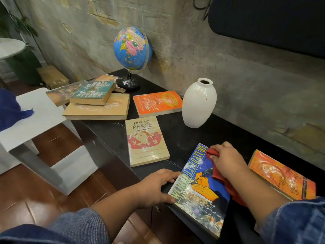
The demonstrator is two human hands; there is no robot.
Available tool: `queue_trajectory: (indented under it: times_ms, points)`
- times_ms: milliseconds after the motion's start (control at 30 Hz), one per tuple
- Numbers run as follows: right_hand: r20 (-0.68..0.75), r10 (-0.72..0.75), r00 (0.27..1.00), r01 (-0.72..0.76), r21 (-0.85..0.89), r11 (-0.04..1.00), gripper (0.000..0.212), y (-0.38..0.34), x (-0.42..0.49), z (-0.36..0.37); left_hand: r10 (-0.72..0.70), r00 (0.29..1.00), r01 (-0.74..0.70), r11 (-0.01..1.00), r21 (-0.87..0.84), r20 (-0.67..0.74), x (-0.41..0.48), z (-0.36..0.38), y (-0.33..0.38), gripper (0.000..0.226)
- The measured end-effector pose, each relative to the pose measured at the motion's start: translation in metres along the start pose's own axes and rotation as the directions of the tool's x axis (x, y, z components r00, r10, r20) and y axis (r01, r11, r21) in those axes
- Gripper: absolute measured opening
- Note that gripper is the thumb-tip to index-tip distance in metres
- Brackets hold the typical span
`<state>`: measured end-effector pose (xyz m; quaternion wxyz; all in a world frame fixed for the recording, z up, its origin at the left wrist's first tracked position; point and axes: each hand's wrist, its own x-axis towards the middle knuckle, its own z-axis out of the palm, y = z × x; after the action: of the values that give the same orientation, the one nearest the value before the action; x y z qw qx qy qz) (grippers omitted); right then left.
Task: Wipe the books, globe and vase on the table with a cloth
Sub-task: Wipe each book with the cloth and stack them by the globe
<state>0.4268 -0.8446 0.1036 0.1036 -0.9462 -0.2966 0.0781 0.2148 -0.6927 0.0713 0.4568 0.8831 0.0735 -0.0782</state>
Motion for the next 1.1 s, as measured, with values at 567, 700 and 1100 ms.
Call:
queue_trajectory:
  times_ms: [567,700,1100]
  points:
    - [0.044,-0.088,0.995,0.086,0.055,0.995,0.042,-0.016,0.019,0.005,0.018,0.999,-0.018,1.000,-0.013,0.028,0.003,-0.003,-0.003,0.079]
    - [0.125,-0.203,0.971,0.196,0.065,0.978,0.044,-0.016,0.010,0.006,0.013,0.999,-0.012,1.000,-0.007,0.037,0.002,-0.004,-0.002,0.079]
    - [0.086,-0.159,0.984,0.147,0.132,0.980,0.038,0.001,-0.008,0.002,0.035,0.999,-0.035,0.999,-0.009,0.026,0.003,-0.004,-0.001,0.079]
